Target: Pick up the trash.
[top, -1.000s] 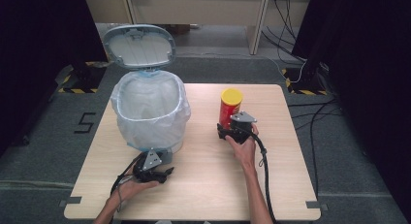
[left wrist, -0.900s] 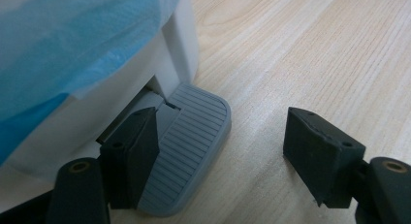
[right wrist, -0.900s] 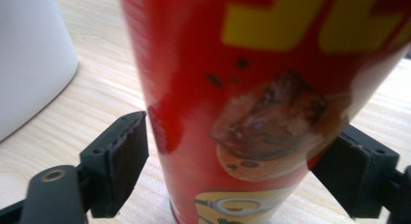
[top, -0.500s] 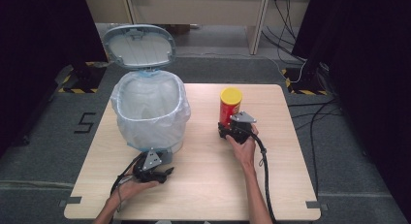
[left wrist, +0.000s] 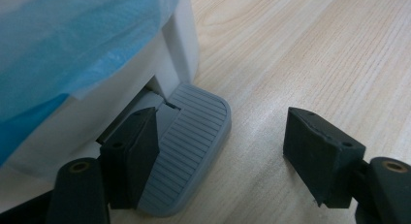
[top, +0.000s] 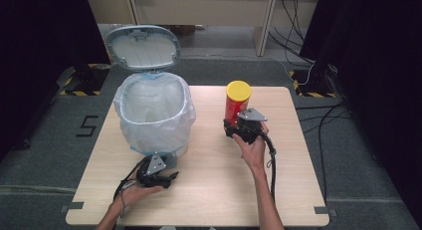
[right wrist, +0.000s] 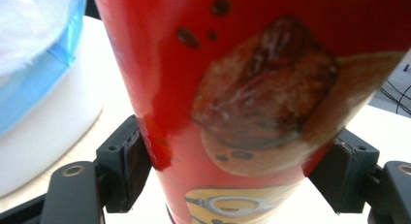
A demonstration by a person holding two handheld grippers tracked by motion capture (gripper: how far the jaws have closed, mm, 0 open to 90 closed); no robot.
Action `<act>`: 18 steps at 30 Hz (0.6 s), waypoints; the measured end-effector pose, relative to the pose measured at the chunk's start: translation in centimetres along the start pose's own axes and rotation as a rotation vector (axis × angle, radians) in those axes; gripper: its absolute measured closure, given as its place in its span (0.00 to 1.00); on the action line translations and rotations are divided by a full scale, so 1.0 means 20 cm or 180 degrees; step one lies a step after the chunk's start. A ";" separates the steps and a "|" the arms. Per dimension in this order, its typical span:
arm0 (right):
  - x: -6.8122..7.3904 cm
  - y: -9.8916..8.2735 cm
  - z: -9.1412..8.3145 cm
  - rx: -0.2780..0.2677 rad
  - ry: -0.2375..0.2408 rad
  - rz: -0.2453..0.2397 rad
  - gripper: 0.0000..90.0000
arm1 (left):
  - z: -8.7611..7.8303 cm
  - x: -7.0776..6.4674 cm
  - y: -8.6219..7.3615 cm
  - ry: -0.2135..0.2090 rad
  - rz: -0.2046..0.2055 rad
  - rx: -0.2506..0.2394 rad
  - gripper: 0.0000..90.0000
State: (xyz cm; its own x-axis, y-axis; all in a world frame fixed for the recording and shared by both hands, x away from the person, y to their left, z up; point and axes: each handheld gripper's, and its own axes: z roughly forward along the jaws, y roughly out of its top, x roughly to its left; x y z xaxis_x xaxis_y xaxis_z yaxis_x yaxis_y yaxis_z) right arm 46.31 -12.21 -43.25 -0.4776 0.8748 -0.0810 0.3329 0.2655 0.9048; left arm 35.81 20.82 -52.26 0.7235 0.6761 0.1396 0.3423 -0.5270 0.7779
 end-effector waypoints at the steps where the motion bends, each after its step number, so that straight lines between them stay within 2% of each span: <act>1: 0.00 0.01 -0.01 0.0000 0.0019 0.0002 0.27 | 0.00 0.00 0.00 -0.0001 -0.0001 0.0000 0.31; 8: 0.04 0.10 -0.05 -0.0028 0.0053 -0.0049 0.27 | 0.00 0.00 0.00 0.0000 0.0001 -0.0001 0.31; 12: 0.05 0.14 -0.07 -0.0056 0.0114 0.0004 0.28 | 0.00 0.00 0.00 -0.0001 0.0001 -0.0001 0.31; 18: 0.07 0.19 -0.10 -0.0138 0.0136 0.0004 0.27 | 0.00 0.00 0.00 -0.0001 0.0006 0.0001 0.31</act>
State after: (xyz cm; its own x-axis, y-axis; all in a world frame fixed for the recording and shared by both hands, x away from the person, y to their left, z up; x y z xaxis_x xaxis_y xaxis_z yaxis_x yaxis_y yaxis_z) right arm 45.23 -10.88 -39.07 -0.5117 0.8568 -0.0628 0.2985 0.2459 0.9222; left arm 35.82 20.84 -52.26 0.7244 0.6748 0.1409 0.3412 -0.5285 0.7774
